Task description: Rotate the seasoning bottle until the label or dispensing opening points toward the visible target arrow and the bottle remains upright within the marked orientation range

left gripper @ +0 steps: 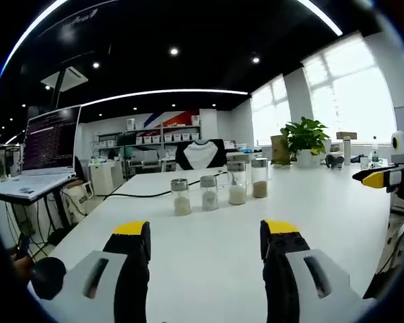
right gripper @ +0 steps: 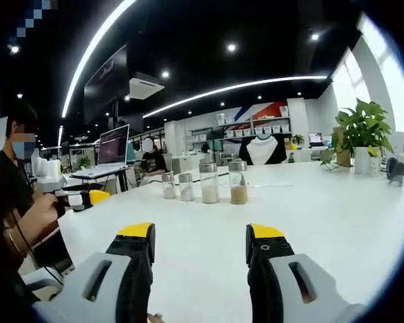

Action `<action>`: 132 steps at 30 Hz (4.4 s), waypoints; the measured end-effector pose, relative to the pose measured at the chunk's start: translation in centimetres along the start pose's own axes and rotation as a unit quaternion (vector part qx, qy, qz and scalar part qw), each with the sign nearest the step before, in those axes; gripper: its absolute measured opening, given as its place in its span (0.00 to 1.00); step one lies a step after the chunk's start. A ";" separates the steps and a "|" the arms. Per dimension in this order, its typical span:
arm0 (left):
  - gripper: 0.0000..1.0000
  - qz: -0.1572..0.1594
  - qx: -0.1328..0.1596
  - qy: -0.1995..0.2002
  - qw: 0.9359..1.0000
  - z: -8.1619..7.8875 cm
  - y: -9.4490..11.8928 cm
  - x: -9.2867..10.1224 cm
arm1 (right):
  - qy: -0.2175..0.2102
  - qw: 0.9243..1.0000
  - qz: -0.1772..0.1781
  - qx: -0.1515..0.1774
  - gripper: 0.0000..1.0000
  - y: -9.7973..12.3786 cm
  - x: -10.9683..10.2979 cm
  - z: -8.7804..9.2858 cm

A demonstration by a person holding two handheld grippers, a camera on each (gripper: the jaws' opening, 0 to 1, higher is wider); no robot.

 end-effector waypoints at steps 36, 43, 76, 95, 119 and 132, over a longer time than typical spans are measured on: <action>0.69 0.020 0.014 0.037 0.999 -1.0 -0.7 -0.4 | -0.017 1.000 -0.025 -0.006 0.55 -1.0 -0.3 -0.9; 0.68 0.027 0.005 0.022 0.999 -1.3 -1.5 -0.5 | -0.020 1.000 -0.024 -0.003 0.55 -0.9 -0.1 -0.9; 0.58 0.070 0.008 -0.040 0.997 -4.6 -8.5 -2.9 | -0.018 1.000 -0.004 -0.006 0.55 -1.0 0.7 -1.1; 0.58 0.074 -0.031 -0.063 0.995 -3.2 -12.7 -3.5 | -0.014 1.000 -0.006 -0.011 0.55 -1.3 0.2 -1.1; 0.69 0.069 -0.045 -0.047 0.995 -3.0 -16.8 -4.0 | 0.012 1.000 0.012 0.002 0.59 -0.6 0.3 -1.5; 0.69 0.066 -0.052 -0.045 0.995 -2.9 -17.6 -4.1 | 0.033 0.999 0.025 -0.024 0.86 -0.6 0.3 -1.3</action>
Point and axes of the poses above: the point that each gripper's makers call its tool centre point, and the gripper's own axes: y roughly backward along the fingers, x roughly to its right, z roughly out of its underside, the point moved 7 cm from there along y, roughly backward along the fingers, and after that the axes turned 2 degrees about y, right-handed, at the moved point
